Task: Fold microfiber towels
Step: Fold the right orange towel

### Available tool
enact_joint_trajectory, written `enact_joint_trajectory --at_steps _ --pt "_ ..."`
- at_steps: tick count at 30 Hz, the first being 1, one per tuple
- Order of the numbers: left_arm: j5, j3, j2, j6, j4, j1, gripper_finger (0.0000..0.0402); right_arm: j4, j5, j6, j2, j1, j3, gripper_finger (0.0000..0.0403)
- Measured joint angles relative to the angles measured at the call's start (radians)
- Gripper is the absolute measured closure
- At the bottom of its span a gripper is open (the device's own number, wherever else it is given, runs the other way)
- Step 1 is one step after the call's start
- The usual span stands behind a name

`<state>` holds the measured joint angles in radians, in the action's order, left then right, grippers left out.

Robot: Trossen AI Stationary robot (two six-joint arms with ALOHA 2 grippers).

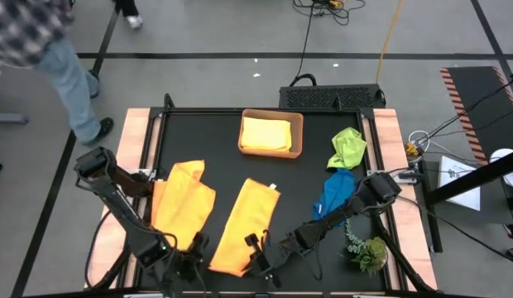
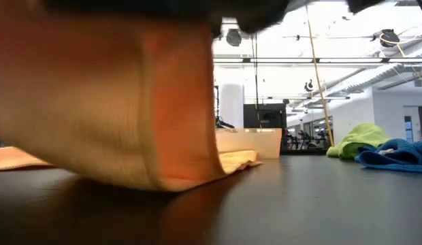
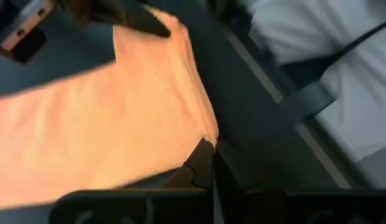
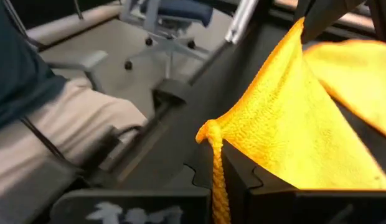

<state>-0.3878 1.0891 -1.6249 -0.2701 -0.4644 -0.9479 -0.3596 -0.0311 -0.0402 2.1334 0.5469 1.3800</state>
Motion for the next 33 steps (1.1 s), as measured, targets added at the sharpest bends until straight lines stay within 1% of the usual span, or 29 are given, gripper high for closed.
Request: enact_joint_trajectory --at_steps 5,9,13,16,20,24,29,33 --pt "-0.007 0.073 0.001 0.074 -0.011 -0.007 0.0399 0.024 -0.012 -0.010 -0.059 0.037 0.000 0.0402" --pt "-0.015 0.081 0.001 0.157 -0.059 0.034 0.0397 0.138 -0.123 -0.022 -0.110 0.046 -0.001 0.0402" --pt "-0.017 0.081 0.001 0.186 -0.151 0.110 0.0398 0.261 -0.241 0.011 -0.137 0.044 -0.002 0.0402" --pt "-0.017 0.081 0.001 0.210 -0.218 0.182 0.0395 0.279 -0.284 0.030 -0.152 0.032 -0.032 0.0402" --pt "-0.017 0.081 0.001 0.256 -0.261 0.281 0.0399 0.186 -0.298 0.059 -0.206 0.003 -0.161 0.0403" --pt "-0.017 0.081 0.002 0.327 -0.278 0.378 0.0395 -0.034 -0.335 0.098 -0.296 -0.034 -0.369 0.0403" --pt "0.033 0.081 0.002 0.425 -0.276 0.518 0.0396 -0.305 -0.338 0.160 -0.374 -0.111 -0.614 0.0403" --pt "0.101 0.080 0.002 0.468 -0.268 0.636 0.0394 -0.424 -0.336 0.207 -0.373 -0.189 -0.723 0.0403"
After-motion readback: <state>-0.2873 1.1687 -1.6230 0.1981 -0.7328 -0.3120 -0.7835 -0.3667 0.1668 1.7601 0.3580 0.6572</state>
